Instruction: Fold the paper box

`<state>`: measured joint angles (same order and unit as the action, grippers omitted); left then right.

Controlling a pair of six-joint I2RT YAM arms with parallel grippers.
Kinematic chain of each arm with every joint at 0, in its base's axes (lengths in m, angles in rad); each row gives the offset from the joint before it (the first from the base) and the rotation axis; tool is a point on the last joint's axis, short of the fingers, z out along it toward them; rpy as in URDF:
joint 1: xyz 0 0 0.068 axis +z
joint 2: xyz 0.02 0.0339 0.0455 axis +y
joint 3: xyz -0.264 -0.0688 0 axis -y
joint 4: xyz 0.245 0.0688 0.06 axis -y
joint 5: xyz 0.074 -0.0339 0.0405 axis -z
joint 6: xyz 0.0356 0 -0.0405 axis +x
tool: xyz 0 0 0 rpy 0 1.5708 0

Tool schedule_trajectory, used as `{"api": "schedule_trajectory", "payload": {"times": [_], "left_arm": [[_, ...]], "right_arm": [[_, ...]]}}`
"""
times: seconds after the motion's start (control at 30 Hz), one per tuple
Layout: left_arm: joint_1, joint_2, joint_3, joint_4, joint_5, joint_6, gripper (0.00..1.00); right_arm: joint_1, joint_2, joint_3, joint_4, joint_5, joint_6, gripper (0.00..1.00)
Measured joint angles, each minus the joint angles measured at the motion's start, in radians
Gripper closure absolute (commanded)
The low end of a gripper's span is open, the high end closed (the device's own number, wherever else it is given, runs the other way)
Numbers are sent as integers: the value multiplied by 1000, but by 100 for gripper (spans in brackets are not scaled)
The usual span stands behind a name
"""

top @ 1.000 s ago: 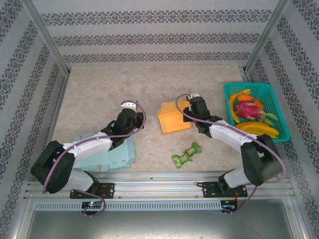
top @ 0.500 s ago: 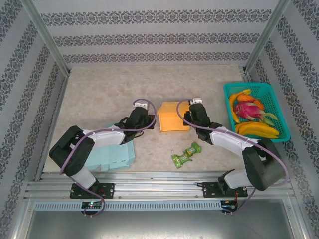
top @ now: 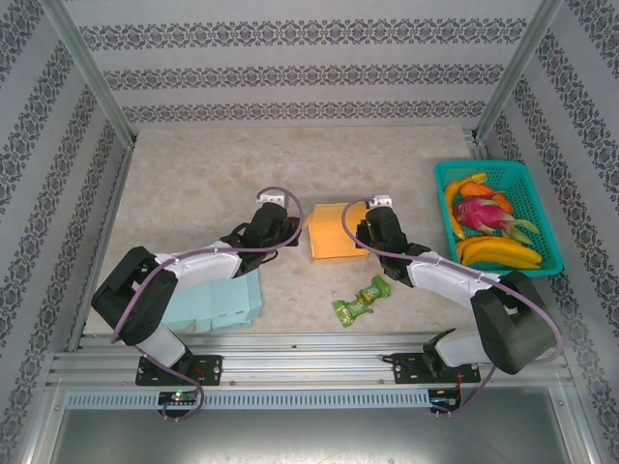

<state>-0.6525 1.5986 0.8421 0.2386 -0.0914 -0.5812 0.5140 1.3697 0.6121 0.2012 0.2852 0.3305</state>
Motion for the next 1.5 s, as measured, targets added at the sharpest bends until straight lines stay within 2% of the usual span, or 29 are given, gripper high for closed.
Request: {"api": "schedule_trajectory", "payload": {"times": [0.43,1.2,1.5], "left_arm": [[-3,92,32,22,92,-43,77],[-29,155,-100,166,92,-71,77],[-35,135,-130,161,78,-62,77]], "right_arm": [[59,-5,-37,34,71,18,100],[242,-101,-262,216,302,34,100],[259,-104,-298,263,350,42,100]]}}
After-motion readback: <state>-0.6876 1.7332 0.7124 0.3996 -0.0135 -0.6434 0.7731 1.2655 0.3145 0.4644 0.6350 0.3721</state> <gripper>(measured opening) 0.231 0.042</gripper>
